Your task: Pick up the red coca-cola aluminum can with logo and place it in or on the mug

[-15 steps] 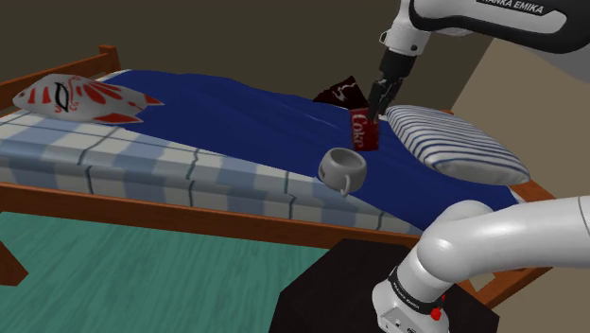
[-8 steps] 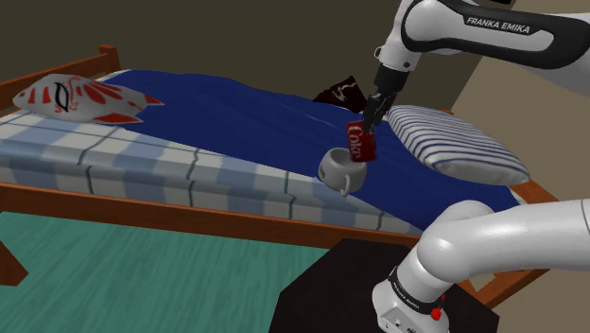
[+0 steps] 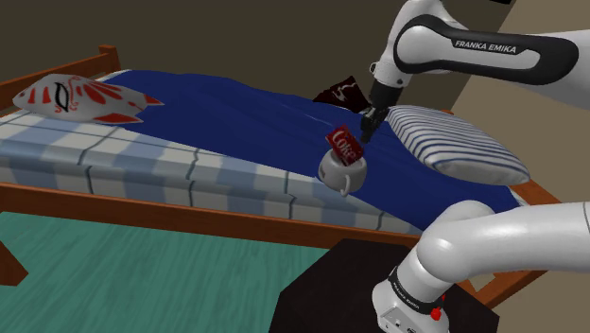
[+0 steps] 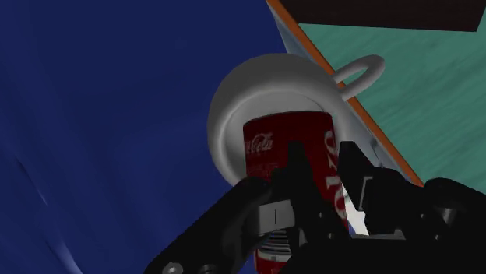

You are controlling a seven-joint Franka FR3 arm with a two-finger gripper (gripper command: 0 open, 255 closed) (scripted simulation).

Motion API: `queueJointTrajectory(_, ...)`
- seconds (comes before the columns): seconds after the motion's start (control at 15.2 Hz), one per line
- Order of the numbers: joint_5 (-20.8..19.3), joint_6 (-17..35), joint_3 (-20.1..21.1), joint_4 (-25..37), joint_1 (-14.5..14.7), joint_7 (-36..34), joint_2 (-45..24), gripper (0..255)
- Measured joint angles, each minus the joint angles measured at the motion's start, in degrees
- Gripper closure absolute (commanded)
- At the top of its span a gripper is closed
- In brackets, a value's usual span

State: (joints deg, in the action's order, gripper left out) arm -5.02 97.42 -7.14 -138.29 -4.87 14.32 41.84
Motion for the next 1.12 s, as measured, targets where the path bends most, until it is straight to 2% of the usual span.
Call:
queueJointTrajectory(0.26, 0.0, 0.5, 0.0, -0.5, 0.0, 0.0, -0.1, 255)
queueJointTrajectory(0.33, 0.0, 0.5, 0.0, -0.5, 0.0, 0.0, -0.1, 0)
queueJointTrajectory(0.4, 0.0, 0.5, 0.0, -0.5, 0.0, 0.0, -0.1, 0)
queueJointTrajectory(0.46, 0.1, 3.2, -0.7, -3.6, -0.5, -0.1, 2.8, 0)
queueJointTrajectory(0.66, -0.2, 22.0, -5.6, -21.8, -4.2, 0.8, 19.6, 0)
queueJointTrajectory(0.73, -0.2, 26.6, -6.5, -25.4, -4.9, 1.0, 22.4, 0)
queueJointTrajectory(0.86, -0.3, 31.5, -7.6, -28.8, -5.4, 1.4, 23.8, 0)
queueJointTrajectory(1.12, -0.5, 37.3, -8.3, -31.4, -5.1, 1.5, 21.5, 0)
